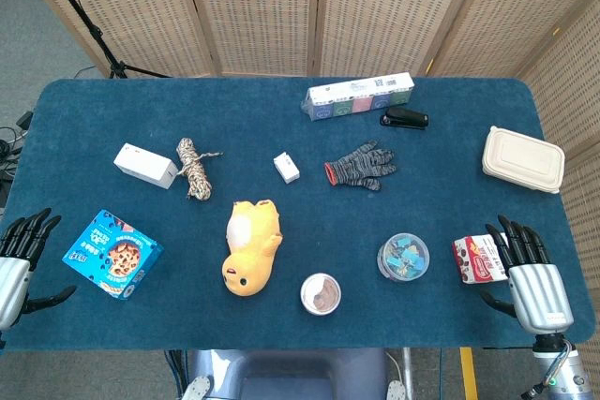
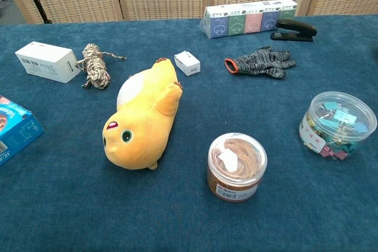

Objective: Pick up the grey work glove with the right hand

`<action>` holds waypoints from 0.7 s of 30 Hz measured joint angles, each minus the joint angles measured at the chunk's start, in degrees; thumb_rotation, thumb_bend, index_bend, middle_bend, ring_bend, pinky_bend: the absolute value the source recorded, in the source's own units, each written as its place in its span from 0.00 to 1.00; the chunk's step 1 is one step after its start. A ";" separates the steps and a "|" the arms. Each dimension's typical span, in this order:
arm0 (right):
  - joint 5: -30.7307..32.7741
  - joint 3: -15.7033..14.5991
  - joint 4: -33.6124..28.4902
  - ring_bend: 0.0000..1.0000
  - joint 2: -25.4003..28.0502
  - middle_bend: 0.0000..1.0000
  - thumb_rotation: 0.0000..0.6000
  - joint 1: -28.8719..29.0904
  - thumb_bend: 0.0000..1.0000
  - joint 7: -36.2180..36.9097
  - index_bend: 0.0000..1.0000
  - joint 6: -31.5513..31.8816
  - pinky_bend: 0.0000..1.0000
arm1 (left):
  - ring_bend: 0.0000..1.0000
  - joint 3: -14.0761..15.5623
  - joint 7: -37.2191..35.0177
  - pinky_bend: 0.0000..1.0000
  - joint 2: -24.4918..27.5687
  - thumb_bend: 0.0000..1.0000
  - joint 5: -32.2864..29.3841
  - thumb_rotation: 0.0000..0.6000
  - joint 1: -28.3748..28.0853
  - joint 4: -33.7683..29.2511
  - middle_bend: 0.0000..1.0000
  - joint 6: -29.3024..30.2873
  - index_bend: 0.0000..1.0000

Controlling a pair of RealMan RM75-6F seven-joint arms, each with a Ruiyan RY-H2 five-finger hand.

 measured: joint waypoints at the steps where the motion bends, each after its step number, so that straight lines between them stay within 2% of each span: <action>1: 0.00 0.00 0.01 0.00 0.01 0.00 1.00 -0.01 0.00 0.03 0.02 0.01 0.07 | 0.00 0.01 0.13 0.00 -0.04 0.00 0.01 1.00 -0.01 -0.01 0.00 -0.04 0.00; 14: 0.19 0.16 0.17 0.00 0.06 0.00 1.00 0.92 0.00 0.70 0.02 -1.58 0.07 | 0.00 0.06 0.58 0.00 -0.14 0.00 0.28 1.00 -0.03 -0.29 0.00 -0.01 0.00; 21: 0.98 1.27 0.72 0.00 -0.94 0.00 1.00 4.96 0.00 0.11 0.02 -7.65 0.07 | 0.00 -0.12 1.92 0.00 -0.65 0.00 -0.27 1.00 -0.41 -0.22 0.00 -1.00 0.00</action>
